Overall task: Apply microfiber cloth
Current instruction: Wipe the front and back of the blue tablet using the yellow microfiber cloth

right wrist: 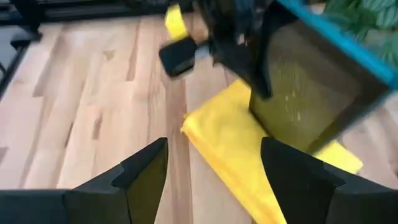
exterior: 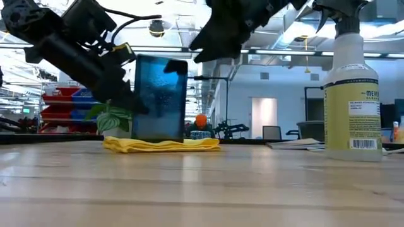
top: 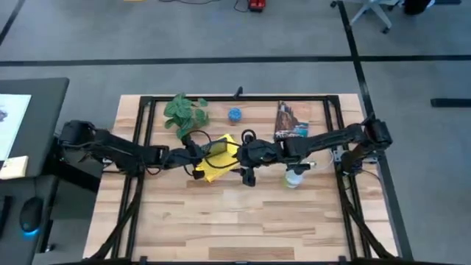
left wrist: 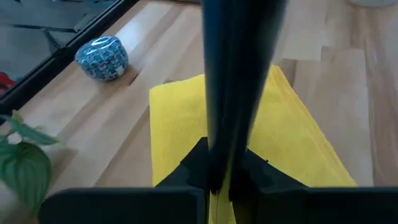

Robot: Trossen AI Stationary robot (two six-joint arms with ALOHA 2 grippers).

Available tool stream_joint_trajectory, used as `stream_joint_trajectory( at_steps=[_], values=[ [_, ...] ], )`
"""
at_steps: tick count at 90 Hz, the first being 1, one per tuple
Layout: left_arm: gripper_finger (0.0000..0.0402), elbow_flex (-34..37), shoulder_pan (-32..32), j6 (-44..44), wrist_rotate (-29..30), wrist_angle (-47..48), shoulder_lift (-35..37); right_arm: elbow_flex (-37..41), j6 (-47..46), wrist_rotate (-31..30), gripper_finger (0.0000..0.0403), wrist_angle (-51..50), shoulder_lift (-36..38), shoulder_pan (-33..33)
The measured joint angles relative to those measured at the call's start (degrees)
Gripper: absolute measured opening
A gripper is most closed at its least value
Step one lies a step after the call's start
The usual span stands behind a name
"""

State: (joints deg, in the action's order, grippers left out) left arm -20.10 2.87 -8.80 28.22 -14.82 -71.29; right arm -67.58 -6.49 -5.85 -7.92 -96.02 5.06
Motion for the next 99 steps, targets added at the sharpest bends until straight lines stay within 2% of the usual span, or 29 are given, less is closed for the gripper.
stream_joint_trajectory(
  at_steps=[23,39,72,87,99],
  values=[
    [0.0011,0.11,0.00,-4.88,-0.08,1.54,6.83,2.80,-1.66,0.20,0.0244,4.11,-0.03,-0.81],
    [0.0011,-0.07,-0.15,-9.44,-0.40,7.02,12.40,2.66,0.29,2.13,0.0244,8.17,-2.23,-1.48],
    [0.0011,-0.09,-3.65,-15.87,-0.34,28.67,25.49,1.93,6.99,4.92,0.0244,24.23,-14.76,-5.01],
    [0.0011,-0.13,-4.49,-15.94,-0.31,30.08,27.65,-2.23,7.06,10.05,0.0244,27.30,-21.08,-8.13],
    [0.0011,-0.17,-4.50,-16.35,-0.32,30.08,27.79,-6.23,10.44,11.52,0.0244,26.78,-26.03,-9.45]
  ],
)
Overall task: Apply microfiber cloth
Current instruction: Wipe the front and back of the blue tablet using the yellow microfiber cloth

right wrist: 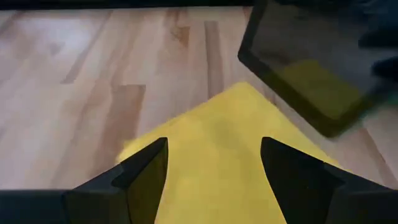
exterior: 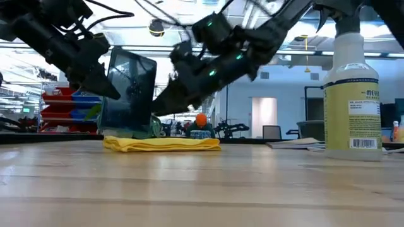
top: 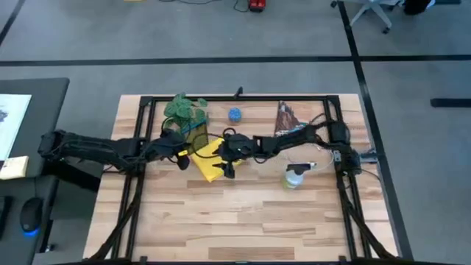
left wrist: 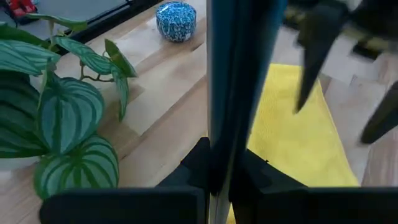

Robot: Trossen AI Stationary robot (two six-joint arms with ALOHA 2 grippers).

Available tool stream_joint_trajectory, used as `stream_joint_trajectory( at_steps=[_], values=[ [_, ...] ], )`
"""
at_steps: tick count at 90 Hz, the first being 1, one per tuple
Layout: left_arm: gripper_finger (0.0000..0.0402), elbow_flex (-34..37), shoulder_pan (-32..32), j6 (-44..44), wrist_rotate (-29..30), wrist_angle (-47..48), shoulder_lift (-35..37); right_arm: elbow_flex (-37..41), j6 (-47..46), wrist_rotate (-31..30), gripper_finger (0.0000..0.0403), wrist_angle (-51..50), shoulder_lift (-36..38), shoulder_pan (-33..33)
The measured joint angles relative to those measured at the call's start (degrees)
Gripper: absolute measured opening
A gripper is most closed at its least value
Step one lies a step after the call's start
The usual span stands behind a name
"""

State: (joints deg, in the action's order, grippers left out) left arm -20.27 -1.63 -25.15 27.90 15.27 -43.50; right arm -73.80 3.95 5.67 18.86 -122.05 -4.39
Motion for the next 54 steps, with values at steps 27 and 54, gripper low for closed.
stream_joint_trajectory(
  at_steps=[27,54],
  values=[
    [0.0011,-0.04,0.00,-1.15,-0.04,0.50,-0.03,-4.70,4.26,0.17,0.0244,-0.44,-6.94,-0.58],
    [0.0011,-0.04,0.02,-1.72,-0.07,0.74,-0.03,-5.05,1.49,0.56,0.0188,-6.74,-8.20,-1.49]
  ],
)
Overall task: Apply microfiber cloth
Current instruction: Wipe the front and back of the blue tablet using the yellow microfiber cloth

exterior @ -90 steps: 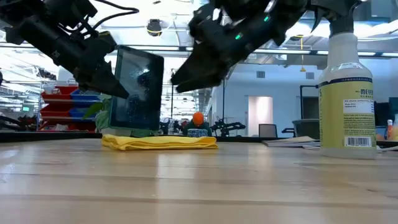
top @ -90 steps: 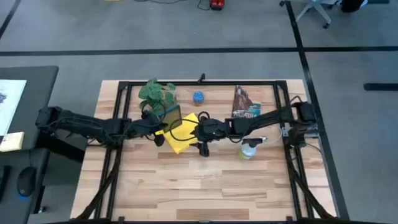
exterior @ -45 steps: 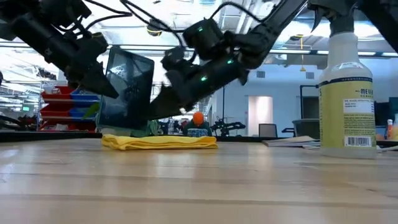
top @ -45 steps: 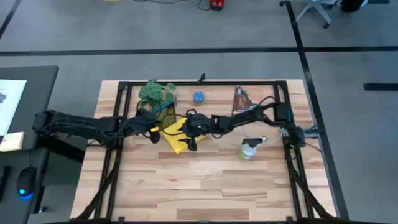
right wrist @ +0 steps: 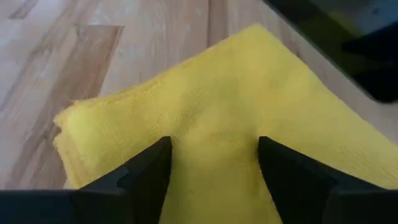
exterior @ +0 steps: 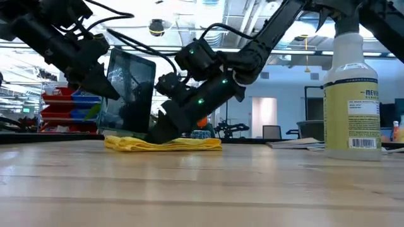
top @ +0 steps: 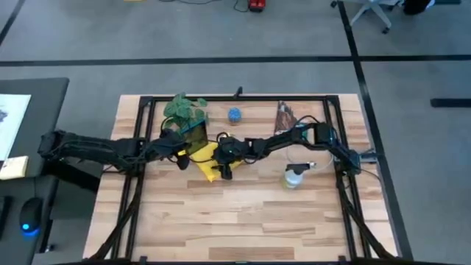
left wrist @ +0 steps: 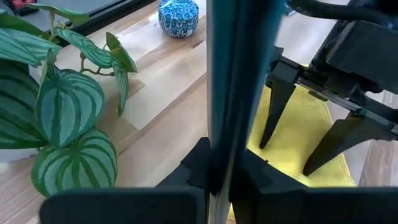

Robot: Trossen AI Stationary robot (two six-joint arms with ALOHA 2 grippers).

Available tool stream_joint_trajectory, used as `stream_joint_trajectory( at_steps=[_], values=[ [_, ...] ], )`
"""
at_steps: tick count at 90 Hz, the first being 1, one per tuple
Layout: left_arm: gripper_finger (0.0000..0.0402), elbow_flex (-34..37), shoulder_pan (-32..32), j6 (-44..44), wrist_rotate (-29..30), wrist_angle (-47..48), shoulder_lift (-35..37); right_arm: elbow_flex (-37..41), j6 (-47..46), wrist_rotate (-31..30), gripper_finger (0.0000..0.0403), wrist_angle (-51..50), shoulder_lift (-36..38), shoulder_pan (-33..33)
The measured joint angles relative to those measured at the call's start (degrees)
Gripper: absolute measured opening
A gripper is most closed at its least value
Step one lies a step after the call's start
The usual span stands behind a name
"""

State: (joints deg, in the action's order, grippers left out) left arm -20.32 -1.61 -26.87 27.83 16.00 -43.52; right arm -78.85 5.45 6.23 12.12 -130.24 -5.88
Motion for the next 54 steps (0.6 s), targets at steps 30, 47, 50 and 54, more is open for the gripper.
stream_joint_trajectory(
  at_steps=[30,47,50,54],
  values=[
    [0.0011,-0.01,0.00,-4.07,-5.34,0.05,0.02,-0.06,-2.67,-0.12,0.0012,-9.97,1.38,0.74],
    [0.0011,6.34,-1.08,-6.27,-10.11,-7.98,0.04,0.72,-2.10,-0.69,0.0004,-17.63,7.38,2.54],
    [0.0011,8.06,-1.50,-7.15,-10.88,-10.90,0.06,0.80,-1.96,-0.69,0.0004,-19.31,8.90,2.72],
    [0.0011,10.45,-1.97,-8.28,-11.73,-14.97,0.11,0.83,-1.45,-1.07,0.0003,-20.90,10.84,3.12]
  ],
)
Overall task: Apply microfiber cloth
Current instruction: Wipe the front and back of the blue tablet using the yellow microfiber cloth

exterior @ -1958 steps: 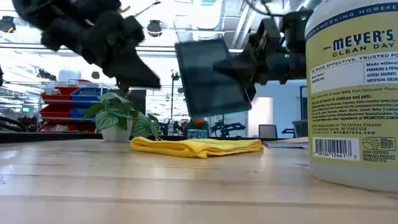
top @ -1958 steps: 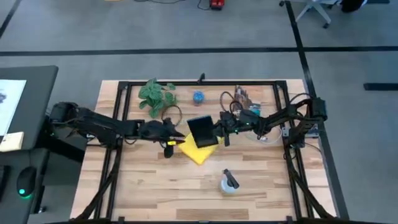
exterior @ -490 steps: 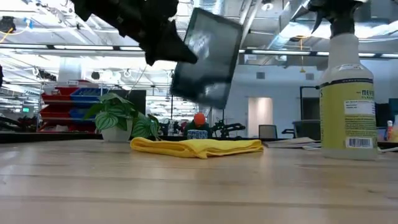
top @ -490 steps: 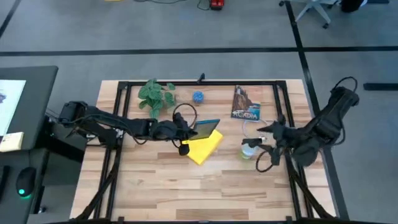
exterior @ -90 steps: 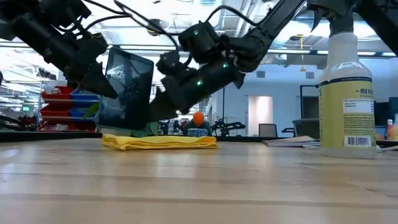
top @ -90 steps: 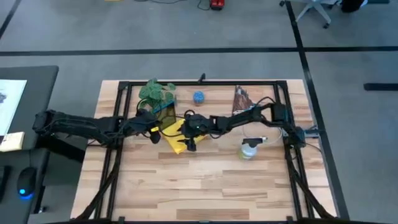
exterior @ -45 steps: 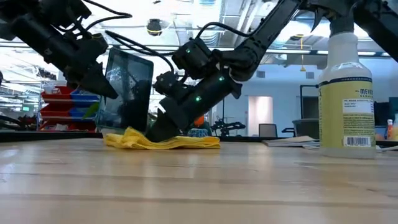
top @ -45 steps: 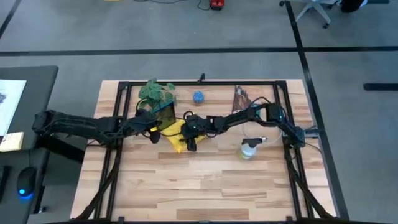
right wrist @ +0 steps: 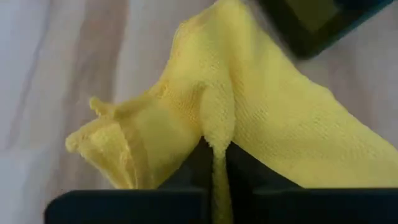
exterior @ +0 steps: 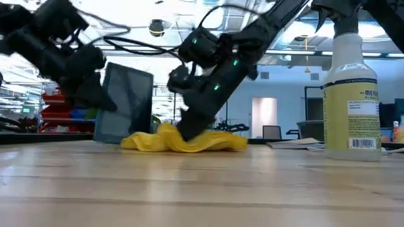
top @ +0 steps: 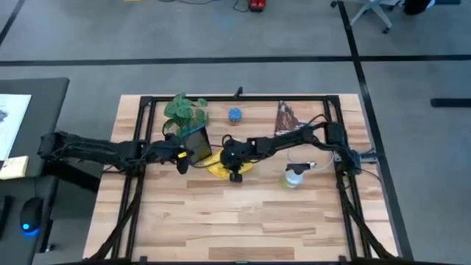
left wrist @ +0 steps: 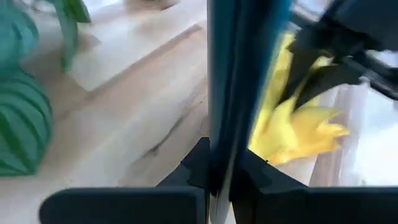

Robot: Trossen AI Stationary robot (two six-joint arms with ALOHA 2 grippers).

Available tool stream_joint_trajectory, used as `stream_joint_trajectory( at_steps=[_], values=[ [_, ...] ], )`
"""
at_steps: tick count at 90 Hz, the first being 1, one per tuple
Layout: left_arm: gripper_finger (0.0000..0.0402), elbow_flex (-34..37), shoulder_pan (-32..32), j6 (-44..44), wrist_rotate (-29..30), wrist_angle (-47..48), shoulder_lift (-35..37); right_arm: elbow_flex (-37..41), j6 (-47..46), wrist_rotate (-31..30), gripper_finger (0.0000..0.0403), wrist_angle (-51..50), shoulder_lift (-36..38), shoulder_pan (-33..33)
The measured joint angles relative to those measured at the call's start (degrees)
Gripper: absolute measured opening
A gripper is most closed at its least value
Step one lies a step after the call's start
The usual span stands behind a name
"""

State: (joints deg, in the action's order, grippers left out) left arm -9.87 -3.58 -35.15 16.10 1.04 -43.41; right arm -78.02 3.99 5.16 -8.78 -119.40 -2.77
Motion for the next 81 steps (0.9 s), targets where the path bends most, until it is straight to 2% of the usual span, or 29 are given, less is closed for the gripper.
stream_joint_trajectory(
  at_steps=[8,19,29,35,45,53,81],
  values=[
    [0.0011,4.43,-0.69,-1.59,-1.72,-7.99,0.03,-0.10,0.88,-2.75,0.0002,-1.34,5.00,0.86],
    [0.0011,8.30,-1.06,-3.39,-3.92,-16.06,-0.05,-0.31,1.02,-7.44,0.0001,2.14,9.64,1.38],
    [0.0011,8.85,-1.06,-4.93,-4.00,-18.42,-0.08,-0.20,2.46,-12.48,0.0001,10.78,11.30,1.36],
    [0.0011,8.69,-1.06,-5.23,-3.98,-18.36,-0.08,-0.35,3.94,-13.10,0.0001,17.48,11.46,1.17],
    [0.0011,8.01,-1.04,-5.25,-4.70,-18.75,-0.14,-0.46,6.58,-13.25,0.0000,28.25,9.01,0.70],
    [0.0011,7.74,-1.00,-5.77,-5.46,-21.08,-0.05,-0.42,9.15,-14.40,0.0000,33.13,6.20,0.70],
    [0.0011,7.78,-1.02,-6.74,-6.35,-21.73,-0.12,-5.78,10.82,-14.47,0.0003,33.70,-3.85,-0.58]
  ],
)
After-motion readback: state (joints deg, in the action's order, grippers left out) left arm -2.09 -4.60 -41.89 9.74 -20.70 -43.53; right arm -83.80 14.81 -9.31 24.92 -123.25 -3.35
